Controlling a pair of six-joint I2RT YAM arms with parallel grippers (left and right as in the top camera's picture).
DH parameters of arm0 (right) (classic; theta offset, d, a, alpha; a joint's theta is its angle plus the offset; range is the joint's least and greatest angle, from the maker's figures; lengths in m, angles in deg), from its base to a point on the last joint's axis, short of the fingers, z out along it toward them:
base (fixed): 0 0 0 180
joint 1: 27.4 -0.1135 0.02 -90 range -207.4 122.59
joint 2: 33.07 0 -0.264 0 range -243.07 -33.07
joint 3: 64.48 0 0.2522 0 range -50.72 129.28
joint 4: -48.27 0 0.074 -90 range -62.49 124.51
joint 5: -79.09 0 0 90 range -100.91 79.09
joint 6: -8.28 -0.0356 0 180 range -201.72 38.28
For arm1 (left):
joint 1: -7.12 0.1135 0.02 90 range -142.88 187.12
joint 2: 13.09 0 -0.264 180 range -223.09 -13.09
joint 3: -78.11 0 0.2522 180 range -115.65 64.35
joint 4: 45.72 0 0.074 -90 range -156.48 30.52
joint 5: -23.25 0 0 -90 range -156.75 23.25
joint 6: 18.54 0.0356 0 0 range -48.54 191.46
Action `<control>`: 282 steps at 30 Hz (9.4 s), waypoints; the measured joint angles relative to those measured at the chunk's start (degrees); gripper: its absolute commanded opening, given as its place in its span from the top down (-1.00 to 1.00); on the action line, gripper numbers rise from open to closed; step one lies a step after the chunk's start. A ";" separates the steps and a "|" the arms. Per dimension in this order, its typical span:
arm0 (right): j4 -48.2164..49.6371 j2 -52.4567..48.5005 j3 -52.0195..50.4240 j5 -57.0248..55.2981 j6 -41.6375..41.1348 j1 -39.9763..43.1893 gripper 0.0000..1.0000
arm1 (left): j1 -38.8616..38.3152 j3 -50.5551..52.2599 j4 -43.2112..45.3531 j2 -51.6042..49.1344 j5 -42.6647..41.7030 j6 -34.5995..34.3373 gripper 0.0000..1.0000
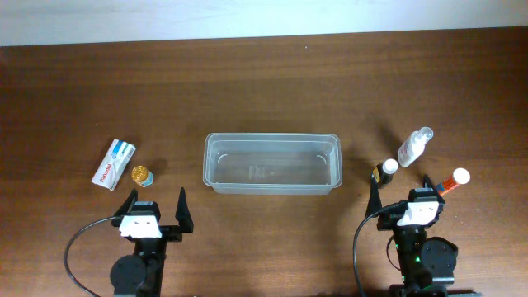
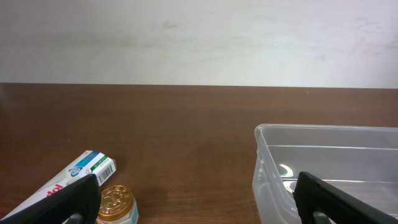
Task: Pack container
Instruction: 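Move the right gripper toward the black bottle with white cap, then grasp the black bottle with white cap with the right gripper, then carry the black bottle into the container's right end and release, then grasp the clear spray bottle with the right gripper, then place the spray bottle upright in the container beside the black bottle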
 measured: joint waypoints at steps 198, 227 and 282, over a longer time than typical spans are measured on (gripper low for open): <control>-52.33 -106.36 83.06 -2.43 -18.27 -20.24 0.16 | 0.00 -55.67 -52.65 -60.57 -4.15 -3.52 -0.99; -71.43 -99.73 97.88 -4.70 -16.09 11.65 -0.29 | 0.00 -55.69 -52.89 -60.57 -4.15 -3.52 -0.99; -83.82 -77.59 96.70 3.45 -14.16 -14.86 0.61 | 0.00 -55.74 -52.94 -60.57 -4.15 -3.52 -0.99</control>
